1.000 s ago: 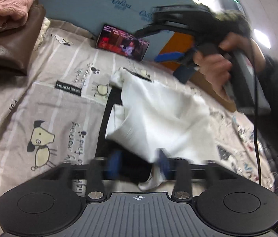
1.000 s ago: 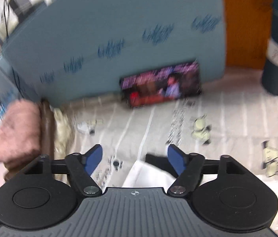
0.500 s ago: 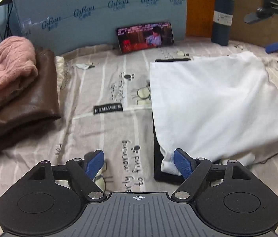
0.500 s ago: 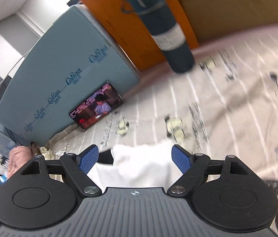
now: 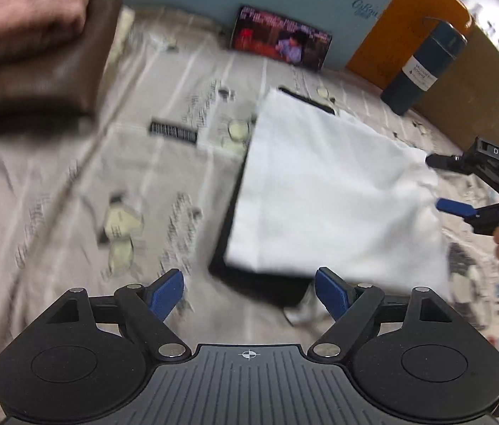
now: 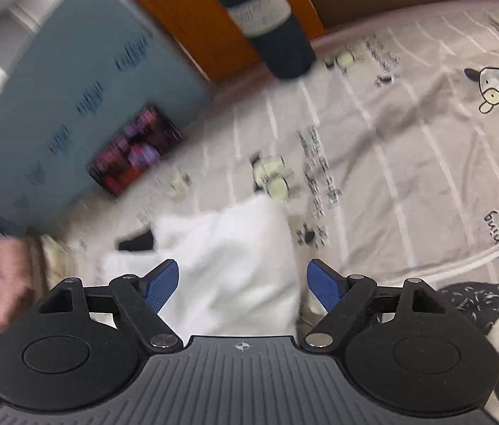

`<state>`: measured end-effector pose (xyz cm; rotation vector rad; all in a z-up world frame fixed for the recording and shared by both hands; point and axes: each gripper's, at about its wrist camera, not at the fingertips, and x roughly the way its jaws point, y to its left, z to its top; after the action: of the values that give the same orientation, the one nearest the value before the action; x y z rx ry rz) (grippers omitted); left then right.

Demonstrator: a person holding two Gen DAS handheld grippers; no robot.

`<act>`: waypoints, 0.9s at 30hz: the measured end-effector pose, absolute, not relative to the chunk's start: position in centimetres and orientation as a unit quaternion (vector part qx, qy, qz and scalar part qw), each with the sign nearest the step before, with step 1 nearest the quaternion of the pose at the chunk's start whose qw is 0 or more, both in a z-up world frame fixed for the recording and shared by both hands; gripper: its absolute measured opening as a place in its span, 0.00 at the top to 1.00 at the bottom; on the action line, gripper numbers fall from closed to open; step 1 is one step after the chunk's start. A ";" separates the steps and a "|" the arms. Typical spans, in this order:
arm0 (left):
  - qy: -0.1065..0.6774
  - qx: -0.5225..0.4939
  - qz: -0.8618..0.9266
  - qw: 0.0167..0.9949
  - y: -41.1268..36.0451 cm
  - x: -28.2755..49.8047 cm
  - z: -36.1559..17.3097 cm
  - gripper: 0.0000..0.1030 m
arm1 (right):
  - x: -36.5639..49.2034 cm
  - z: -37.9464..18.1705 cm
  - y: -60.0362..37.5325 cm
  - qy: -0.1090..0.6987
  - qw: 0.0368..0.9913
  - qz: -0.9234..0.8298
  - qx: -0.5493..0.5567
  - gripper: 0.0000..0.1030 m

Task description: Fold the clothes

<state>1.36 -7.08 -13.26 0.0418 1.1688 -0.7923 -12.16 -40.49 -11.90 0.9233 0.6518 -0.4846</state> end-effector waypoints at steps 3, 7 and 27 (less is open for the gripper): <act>0.564 -0.011 -0.371 0.738 -6.8 1.1 -13.9 0.19 | -13.2 -11.8 -41.2 0.287 0.819 -0.245 0.433 0.21; 0.580 -0.021 -0.370 0.725 -7.3 1.0 -14.9 0.19 | -13.8 -12.3 -42.1 0.289 0.811 -0.260 0.438 0.21; 0.578 -0.225 -0.356 0.699 -8.1 2.6 -16.5 0.44 | -9.6 -15.6 -41.6 0.321 0.817 -0.184 0.442 0.41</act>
<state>2.59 -8.09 -16.53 -0.5019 1.2890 -0.7933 -9.61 -41.58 -15.62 0.9425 0.6852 -0.3923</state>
